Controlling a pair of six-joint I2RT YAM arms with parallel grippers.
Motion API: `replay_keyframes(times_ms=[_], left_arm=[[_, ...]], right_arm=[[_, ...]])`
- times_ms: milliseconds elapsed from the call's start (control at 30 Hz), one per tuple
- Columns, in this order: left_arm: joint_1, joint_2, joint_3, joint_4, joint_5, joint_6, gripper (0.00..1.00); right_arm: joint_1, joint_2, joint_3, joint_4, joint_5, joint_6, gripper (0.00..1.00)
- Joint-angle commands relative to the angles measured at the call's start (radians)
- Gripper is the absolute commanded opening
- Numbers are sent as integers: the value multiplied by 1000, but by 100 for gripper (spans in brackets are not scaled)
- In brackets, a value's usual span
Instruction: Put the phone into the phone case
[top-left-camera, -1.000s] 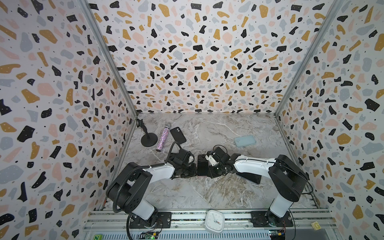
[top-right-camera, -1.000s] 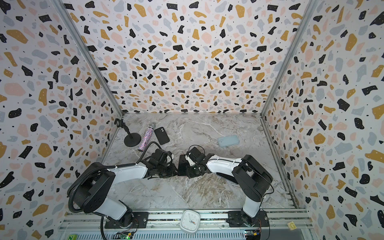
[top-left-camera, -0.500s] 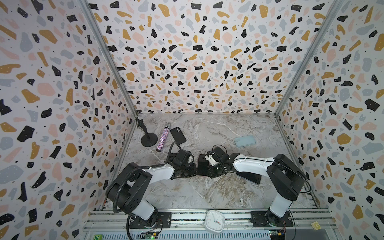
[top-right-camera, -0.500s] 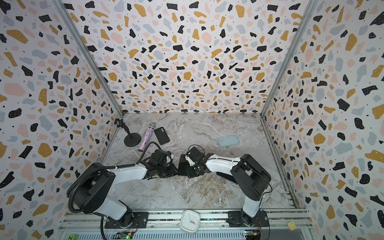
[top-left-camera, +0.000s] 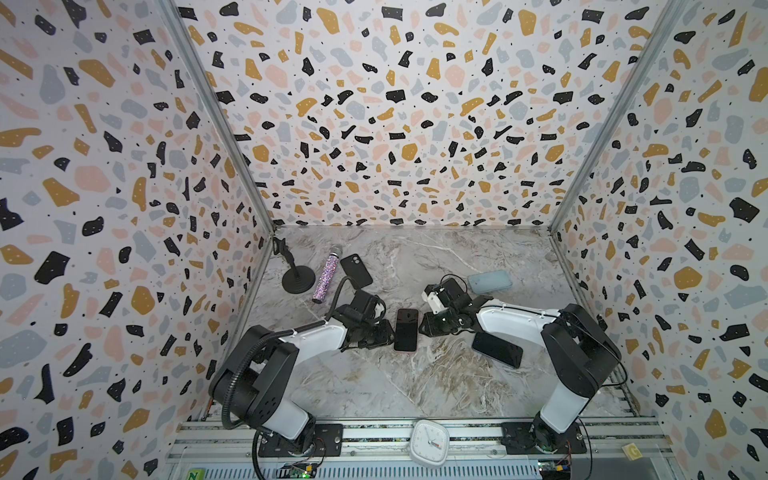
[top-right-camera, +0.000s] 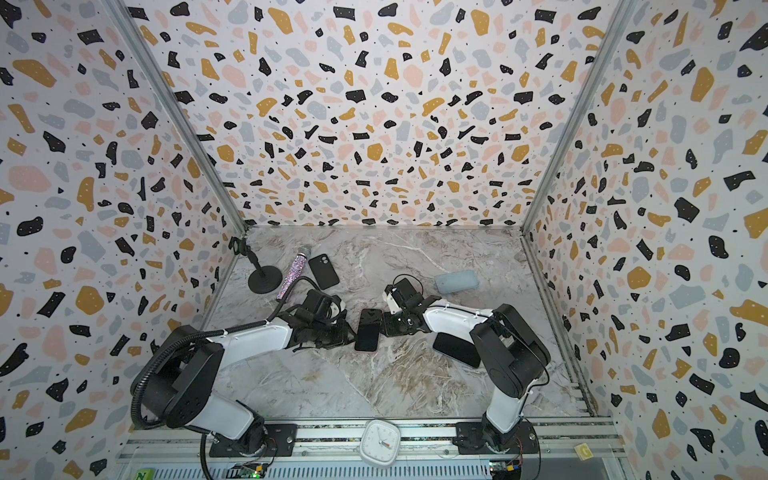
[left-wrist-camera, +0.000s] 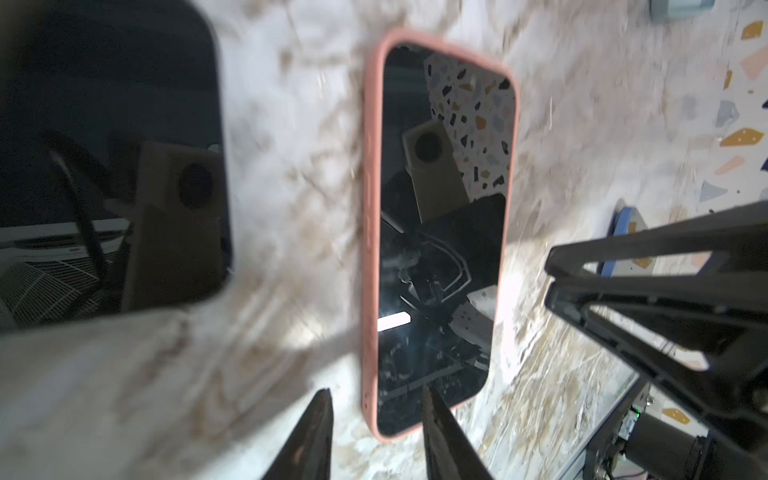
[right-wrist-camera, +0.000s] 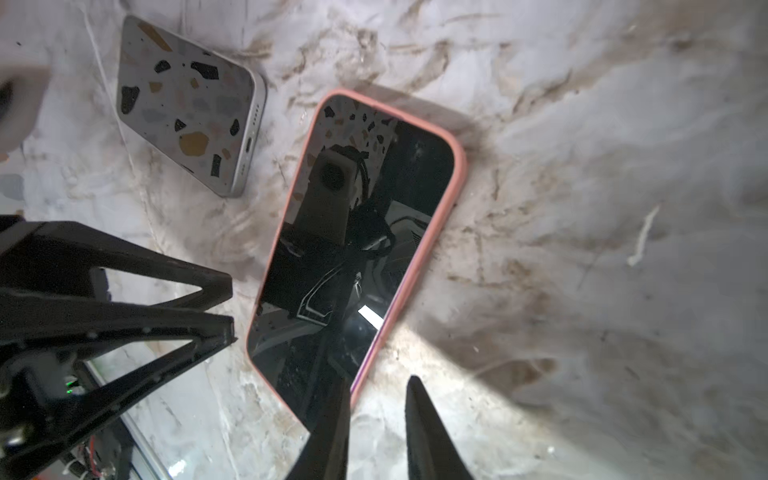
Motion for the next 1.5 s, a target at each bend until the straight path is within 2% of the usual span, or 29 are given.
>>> replay_keyframes(times_ms=[0,433,800,1167,1233,1333,1467], left_arm=[[9,30,58,-39,-20,50,37],[-17,103,17,77,61,-5,36],[-69,125,-17,151,74,-47,29],[-95,107,-19,159,59,-65,28],[-95,95,-16,143,47,-58,28],[-96,58,23,39,-37,-22,28],[-135,1,122,-132,-192,3,38]], right_arm=[[9,24,14,39,-49,32,30],[17,98,19,29,-30,68,32],[41,129,7,50,-31,85,19],[53,119,-19,65,-34,111,10],[52,101,-18,51,-21,110,9],[49,41,-3,20,6,84,12],[28,-57,14,-19,67,46,22]])
